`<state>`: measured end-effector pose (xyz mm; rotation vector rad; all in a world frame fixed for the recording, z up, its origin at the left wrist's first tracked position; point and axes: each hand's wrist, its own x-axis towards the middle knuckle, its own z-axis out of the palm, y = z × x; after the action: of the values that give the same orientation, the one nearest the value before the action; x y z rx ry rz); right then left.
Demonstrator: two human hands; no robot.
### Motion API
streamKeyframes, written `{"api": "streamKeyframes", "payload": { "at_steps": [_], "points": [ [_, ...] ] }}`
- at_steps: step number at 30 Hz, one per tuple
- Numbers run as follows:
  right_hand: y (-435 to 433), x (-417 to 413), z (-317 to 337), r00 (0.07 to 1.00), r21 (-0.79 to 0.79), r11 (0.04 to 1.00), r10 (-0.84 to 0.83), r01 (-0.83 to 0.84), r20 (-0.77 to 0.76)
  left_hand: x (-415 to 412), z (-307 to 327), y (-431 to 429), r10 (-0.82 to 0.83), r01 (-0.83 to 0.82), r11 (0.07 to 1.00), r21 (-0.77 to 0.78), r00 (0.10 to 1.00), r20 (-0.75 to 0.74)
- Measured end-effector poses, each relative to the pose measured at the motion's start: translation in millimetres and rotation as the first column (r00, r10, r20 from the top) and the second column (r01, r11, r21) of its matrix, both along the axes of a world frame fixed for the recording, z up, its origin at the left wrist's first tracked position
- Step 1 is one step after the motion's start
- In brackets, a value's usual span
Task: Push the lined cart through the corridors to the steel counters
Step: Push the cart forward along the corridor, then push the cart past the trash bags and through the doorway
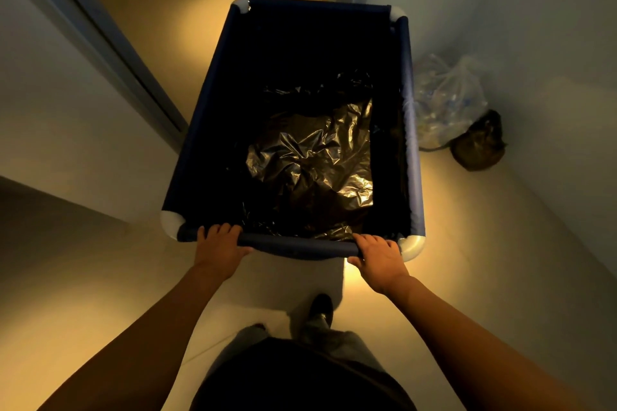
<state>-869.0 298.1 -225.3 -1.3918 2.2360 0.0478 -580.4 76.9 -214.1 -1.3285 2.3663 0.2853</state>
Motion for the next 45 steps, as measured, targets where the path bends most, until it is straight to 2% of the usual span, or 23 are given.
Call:
{"api": "streamKeyframes", "payload": {
  "at_steps": [7, 14, 19, 22, 25, 33, 45],
  "points": [
    [13, 13, 7, 0.999, -0.006, 1.000, -0.020, 0.020, -0.025, 17, -1, 20, -0.001, -0.001, 1.000, -0.027, 0.999, -0.054],
    [28, 40, 17, 0.992, -0.016, 0.994, -0.110, 0.110, -0.056, 49, -4, 43, -0.031, 0.027, 0.999, -0.029, 0.986, -0.161],
    [44, 57, 25, 0.988, 0.013, 0.989, -0.144, 0.145, -0.060, 69, 3, 60, -0.046, 0.049, 0.999, 0.021, 0.989, -0.142],
    [38, 104, 106, 0.984, 0.035, 0.988, -0.145, 0.149, -0.100, 118, 83, 44, -0.054, 0.065, 0.993, 0.094, 0.992, -0.116],
    [48, 113, 117, 0.985, 0.055, 0.987, -0.147, 0.153, -0.093, 130, 89, 56, -0.073, 0.085, 0.990, 0.109, 0.991, -0.109],
    [86, 130, 116, 0.987, 0.059, 0.987, -0.145, 0.150, -0.076, 157, 74, 105, -0.127, 0.138, 0.988, 0.063, 0.980, -0.152],
    [149, 147, 108, 0.988, 0.072, 0.988, -0.131, 0.137, -0.087, 180, 62, 179, -0.086, 0.096, 0.995, 0.040, 0.973, -0.212]
  ]
}}
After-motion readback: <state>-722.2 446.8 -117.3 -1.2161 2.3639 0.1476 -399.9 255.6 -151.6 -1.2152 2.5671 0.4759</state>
